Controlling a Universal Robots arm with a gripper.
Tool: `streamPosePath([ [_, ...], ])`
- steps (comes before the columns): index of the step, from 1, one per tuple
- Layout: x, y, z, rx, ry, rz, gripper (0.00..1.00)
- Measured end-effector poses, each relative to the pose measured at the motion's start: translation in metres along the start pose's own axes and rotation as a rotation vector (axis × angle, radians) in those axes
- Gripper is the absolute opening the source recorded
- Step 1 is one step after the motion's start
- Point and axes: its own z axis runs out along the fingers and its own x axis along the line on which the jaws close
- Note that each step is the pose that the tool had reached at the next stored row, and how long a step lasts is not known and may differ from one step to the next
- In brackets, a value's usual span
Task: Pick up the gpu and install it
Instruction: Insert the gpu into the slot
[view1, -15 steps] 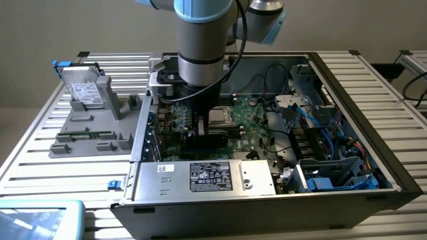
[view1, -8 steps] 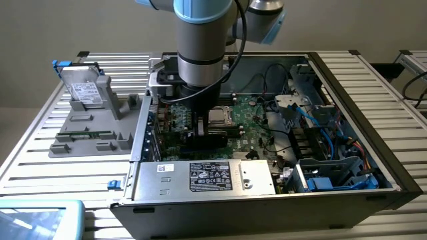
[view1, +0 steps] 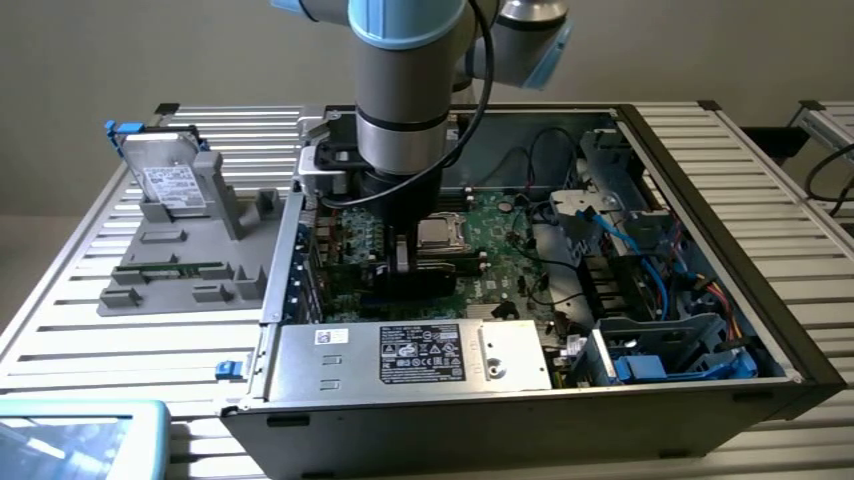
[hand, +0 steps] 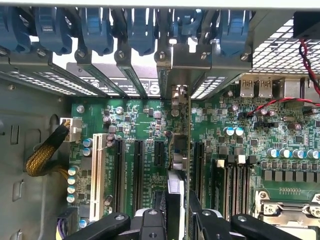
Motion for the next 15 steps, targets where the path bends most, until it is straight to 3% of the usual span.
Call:
streamPosePath([
  [9, 0.000, 0.0004, 0.0000, 0.0018, -0.0017, 0.001, 0.29],
  [11, 0.000, 0.0003, -0.0017, 0.0080, -0.0010, 0.000, 0.42],
  [13, 0.000, 0.0004, -0.0049, 0.0178, -0.0009, 0.000, 0.42],
  [15, 0.000, 0.0008, -0.0131, 0.0195, -0.0007, 0.000, 0.42],
])
